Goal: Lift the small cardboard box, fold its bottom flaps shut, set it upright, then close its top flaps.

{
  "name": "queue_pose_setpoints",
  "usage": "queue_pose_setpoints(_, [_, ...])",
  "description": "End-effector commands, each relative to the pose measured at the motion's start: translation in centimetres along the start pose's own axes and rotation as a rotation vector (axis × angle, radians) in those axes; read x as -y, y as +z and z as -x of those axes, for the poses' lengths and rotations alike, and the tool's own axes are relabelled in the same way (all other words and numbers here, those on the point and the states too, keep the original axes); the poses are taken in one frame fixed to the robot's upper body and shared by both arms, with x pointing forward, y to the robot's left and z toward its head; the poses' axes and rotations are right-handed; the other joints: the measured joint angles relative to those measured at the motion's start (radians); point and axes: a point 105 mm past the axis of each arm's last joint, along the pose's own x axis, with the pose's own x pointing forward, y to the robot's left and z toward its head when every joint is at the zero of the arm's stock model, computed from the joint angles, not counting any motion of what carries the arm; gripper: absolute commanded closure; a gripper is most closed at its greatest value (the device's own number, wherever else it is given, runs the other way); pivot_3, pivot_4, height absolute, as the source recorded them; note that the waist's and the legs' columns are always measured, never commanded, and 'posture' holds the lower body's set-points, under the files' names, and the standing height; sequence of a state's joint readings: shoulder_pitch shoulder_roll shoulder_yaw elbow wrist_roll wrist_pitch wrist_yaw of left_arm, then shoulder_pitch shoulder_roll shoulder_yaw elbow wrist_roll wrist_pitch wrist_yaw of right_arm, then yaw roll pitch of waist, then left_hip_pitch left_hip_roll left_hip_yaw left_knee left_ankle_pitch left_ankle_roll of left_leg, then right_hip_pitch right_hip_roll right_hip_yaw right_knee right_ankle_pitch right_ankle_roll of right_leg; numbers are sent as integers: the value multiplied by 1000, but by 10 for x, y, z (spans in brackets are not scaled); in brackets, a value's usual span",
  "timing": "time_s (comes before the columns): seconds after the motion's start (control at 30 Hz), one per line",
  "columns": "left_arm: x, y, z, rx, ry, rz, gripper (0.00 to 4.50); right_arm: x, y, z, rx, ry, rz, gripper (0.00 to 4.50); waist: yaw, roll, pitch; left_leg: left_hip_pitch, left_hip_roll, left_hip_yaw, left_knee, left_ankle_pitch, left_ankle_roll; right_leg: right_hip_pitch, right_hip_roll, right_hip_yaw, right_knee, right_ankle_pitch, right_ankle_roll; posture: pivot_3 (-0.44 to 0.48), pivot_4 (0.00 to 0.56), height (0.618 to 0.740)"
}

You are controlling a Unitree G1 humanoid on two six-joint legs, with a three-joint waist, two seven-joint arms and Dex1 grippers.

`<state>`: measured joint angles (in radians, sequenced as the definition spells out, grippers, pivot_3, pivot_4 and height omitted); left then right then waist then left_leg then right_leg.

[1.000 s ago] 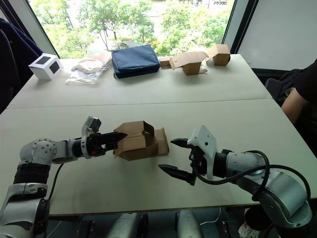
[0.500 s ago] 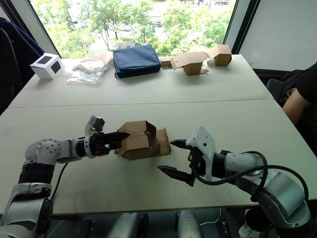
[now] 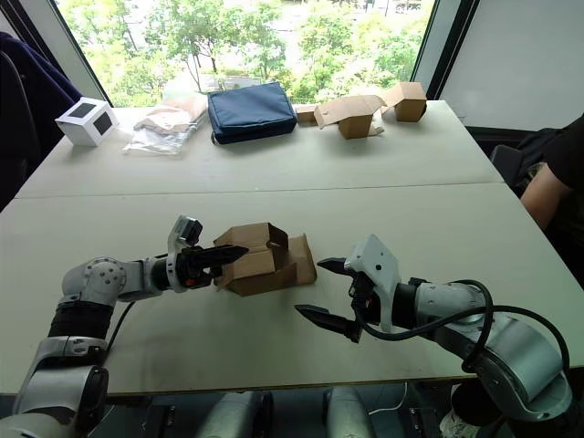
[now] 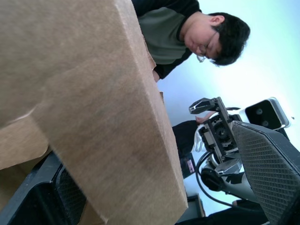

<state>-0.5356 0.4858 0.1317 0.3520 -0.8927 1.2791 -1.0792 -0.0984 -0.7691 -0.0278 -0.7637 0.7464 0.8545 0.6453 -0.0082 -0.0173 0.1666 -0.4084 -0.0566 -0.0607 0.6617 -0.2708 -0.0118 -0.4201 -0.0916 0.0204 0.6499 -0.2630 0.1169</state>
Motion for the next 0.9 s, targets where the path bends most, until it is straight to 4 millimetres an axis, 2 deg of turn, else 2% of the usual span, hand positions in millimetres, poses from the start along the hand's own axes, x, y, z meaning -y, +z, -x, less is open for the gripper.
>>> queue_pose_setpoints(0.03, [10,7,-1,9,-37,-32,1164,-1,5,0,22,7,30,0,0,0,0,0,0,0,0,0,0,0,0,0,0,0,0,0,150,740])
queue_pose_setpoints(0.13, [9,6,-1,4,-25,-30,2334,-3,3,-2,18,13,28,0,0,0,0,0,0,0,0,0,0,0,0,0,0,0,0,0,150,740])
queue_pose_setpoints(0.47, [9,7,-3,7,-31,-40,2334,-2,-2,-2,6,24,28,0,0,0,0,0,0,0,0,0,0,0,0,-1,0,0,0,0,150,740])
queue_pose_setpoints(0.6, [10,7,-2,10,-32,-43,3460,-2,-4,-1,3,25,24,0,1,0,0,0,0,0,0,0,0,0,0,0,0,0,0,0,150,740])
queue_pose_setpoints(0.67, [10,7,-2,11,-34,-45,4319,-2,-6,-1,1,26,21,0,0,0,0,0,0,0,0,0,0,0,0,0,0,0,0,0,150,740])
queue_pose_setpoints(0.7, [10,7,-2,11,-34,-46,4461,-3,-7,-1,0,27,17,0,0,0,0,0,0,0,0,0,0,0,0,0,0,0,0,0,150,740])
queue_pose_setpoints(0.9, [12,3,1,-6,-24,-87,4461,-6,-13,-1,0,44,-8,0,-1,0,0,0,0,0,0,0,0,0,0,0,0,0,0,0,150,740])
